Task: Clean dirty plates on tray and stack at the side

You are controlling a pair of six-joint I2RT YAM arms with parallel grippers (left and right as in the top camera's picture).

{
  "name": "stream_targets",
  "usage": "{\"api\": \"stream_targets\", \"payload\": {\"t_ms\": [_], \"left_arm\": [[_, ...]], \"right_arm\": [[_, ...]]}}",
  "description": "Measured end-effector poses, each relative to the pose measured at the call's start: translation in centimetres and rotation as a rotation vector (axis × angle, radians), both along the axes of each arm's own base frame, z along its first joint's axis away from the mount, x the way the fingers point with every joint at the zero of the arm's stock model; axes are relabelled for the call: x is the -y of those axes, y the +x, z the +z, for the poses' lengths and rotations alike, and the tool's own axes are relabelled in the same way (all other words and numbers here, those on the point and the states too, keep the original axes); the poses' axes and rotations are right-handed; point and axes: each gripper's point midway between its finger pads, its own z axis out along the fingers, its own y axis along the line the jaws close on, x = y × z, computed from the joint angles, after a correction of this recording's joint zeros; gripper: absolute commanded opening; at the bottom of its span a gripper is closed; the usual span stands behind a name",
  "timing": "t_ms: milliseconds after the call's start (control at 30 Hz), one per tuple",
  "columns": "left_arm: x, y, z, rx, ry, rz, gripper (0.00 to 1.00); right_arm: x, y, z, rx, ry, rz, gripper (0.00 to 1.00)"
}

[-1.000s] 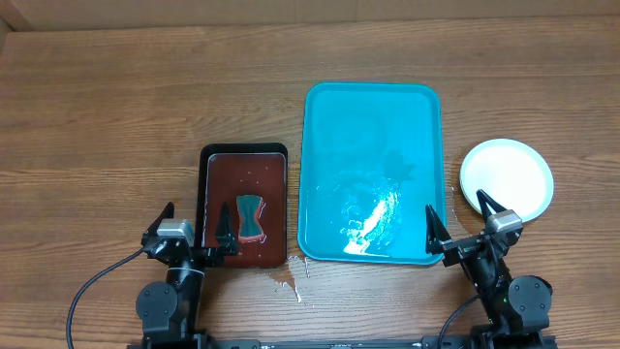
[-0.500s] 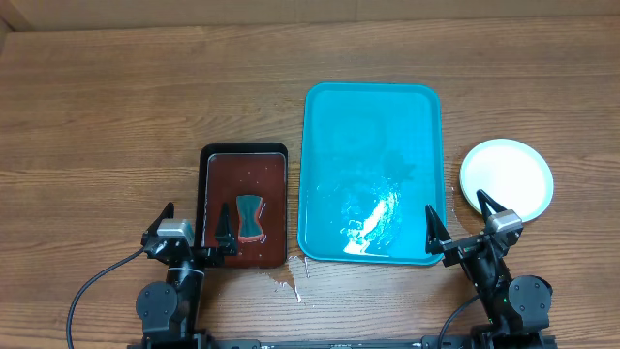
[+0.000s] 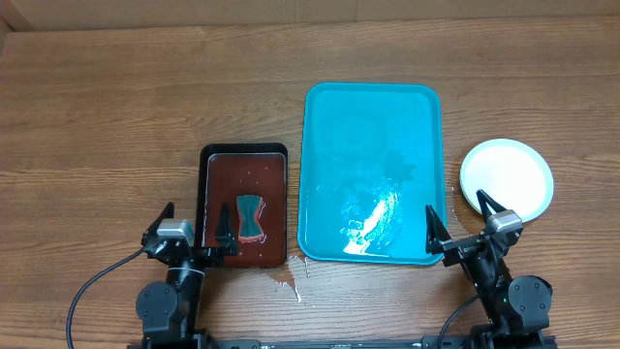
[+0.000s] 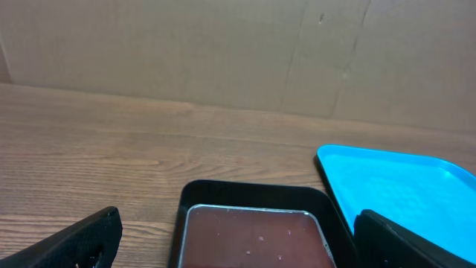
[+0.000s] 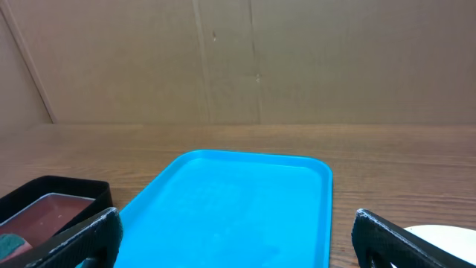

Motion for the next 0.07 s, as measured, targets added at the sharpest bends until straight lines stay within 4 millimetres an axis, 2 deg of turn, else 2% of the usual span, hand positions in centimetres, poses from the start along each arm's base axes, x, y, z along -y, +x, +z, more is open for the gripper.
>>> {"api": "stream_targets", "payload": {"t_ms": [67], "left_arm": [[0.00,0.00,0.00,0.000,0.000,0.000,1.00]], "right_arm": [[0.00,0.00,-0.01,-0.001,0.001,0.000,1.00]]}}
